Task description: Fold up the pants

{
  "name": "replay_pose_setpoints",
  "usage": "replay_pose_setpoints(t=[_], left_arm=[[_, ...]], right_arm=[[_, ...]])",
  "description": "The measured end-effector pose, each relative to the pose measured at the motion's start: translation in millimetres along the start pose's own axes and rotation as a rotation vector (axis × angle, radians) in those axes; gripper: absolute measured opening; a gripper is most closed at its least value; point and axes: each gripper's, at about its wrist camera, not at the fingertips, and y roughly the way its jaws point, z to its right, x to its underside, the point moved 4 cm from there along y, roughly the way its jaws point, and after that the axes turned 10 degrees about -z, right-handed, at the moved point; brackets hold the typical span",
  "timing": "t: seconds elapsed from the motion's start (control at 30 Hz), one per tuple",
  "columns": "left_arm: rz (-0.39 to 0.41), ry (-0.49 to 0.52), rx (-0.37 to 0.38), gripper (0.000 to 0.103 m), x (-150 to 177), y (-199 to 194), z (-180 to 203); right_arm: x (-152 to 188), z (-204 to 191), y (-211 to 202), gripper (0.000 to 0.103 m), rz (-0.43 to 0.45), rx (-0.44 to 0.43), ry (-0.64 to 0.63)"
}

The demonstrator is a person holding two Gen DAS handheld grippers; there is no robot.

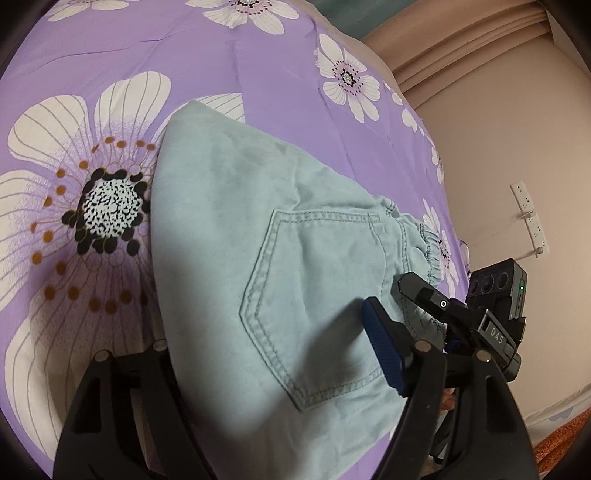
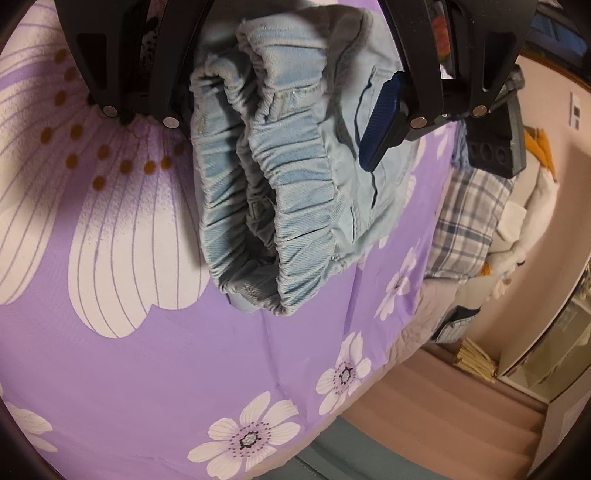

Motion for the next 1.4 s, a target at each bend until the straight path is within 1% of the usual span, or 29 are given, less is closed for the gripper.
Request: replay_pose_setpoints(t=[0.13,0.2,0.37,0.53,0.6,0.7,0.73,0.83,1.0,1.17,1.27,1.4], left_arm=[[-0.001,-0.001,0.002,0.077,-2,1,1],[0.000,-0.003,0.001,0.077,-3,2,2],[0.003,0.006,-0.023,0.077,-5,4,5],[0.003,0.007,-0.042,0.076,-5,6,8],[0.002,0.013,-0.058,0.073,-5,7,10],[0.003,0.024,-0.099,0.065,-3,8,13],[0.005,0.025,-0.114,0.061,-2,7,13],[0.006,0.020,-0.138,0.052,-1,6,12],[0.011,0.031,-0.156,0.050,3,2,17],[0.022,0.050,-0.164,0.048,12,-6,24],[0.028,0.055,-0.165,0.048,18,-11,26],[0.037,0.064,-0.169,0.048,27,-18,30]], right_arm=[[0,-1,1,0.073,0.001,0.007,-0.009],[1,-1,1,0.072,0.003,0.012,-0.009],[2,-2,1,0.064,0.002,0.035,-0.010],[4,-3,1,0.060,-0.003,0.050,-0.009],[5,-4,1,0.056,-0.003,0.061,-0.011],[6,-8,1,0.049,0.003,0.074,-0.012],[7,-9,2,0.047,0.006,0.078,-0.015],[8,-13,1,0.044,0.017,0.097,-0.024],[12,-24,-1,0.041,0.029,0.163,-0.070],[21,-42,0,0.039,0.035,0.285,-0.163],[24,-48,-1,0.038,0.035,0.315,-0.195],[29,-55,-1,0.037,0.034,0.329,-0.218]])
